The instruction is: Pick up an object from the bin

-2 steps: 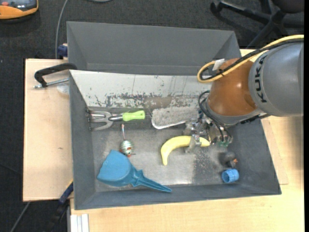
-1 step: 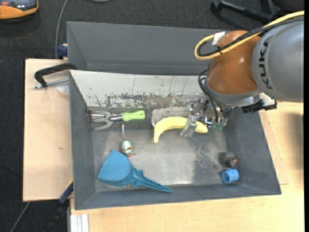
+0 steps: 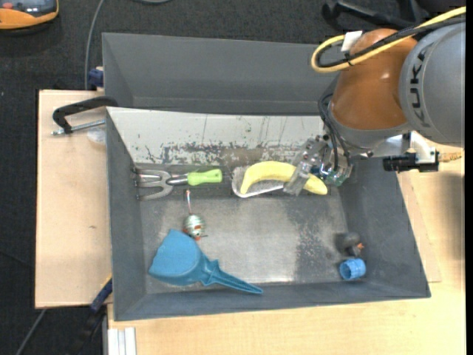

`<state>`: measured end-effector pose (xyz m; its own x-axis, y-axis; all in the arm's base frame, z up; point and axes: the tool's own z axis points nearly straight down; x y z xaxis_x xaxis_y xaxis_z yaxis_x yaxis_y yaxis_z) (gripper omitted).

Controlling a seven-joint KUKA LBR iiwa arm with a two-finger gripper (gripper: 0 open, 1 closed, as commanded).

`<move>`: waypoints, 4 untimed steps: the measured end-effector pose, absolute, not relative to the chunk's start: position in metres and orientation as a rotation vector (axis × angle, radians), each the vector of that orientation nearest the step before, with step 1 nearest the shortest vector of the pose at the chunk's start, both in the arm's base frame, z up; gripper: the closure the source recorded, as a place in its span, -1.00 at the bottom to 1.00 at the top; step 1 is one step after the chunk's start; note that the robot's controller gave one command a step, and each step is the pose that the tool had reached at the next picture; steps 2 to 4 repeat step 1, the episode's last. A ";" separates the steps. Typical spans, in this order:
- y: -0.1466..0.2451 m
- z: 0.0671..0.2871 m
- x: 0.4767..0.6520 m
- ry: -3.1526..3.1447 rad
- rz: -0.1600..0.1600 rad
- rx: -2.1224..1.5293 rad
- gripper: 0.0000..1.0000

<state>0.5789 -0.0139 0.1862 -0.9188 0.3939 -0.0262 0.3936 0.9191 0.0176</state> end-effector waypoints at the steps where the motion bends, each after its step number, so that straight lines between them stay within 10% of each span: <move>1: 0.011 0.255 0.599 3.012 0.029 0.726 1.00; 4: 0.011 0.255 0.599 3.012 0.029 0.726 1.00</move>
Offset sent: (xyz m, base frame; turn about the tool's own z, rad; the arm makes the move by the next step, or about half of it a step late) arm 0.0166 0.0225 0.0629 0.0723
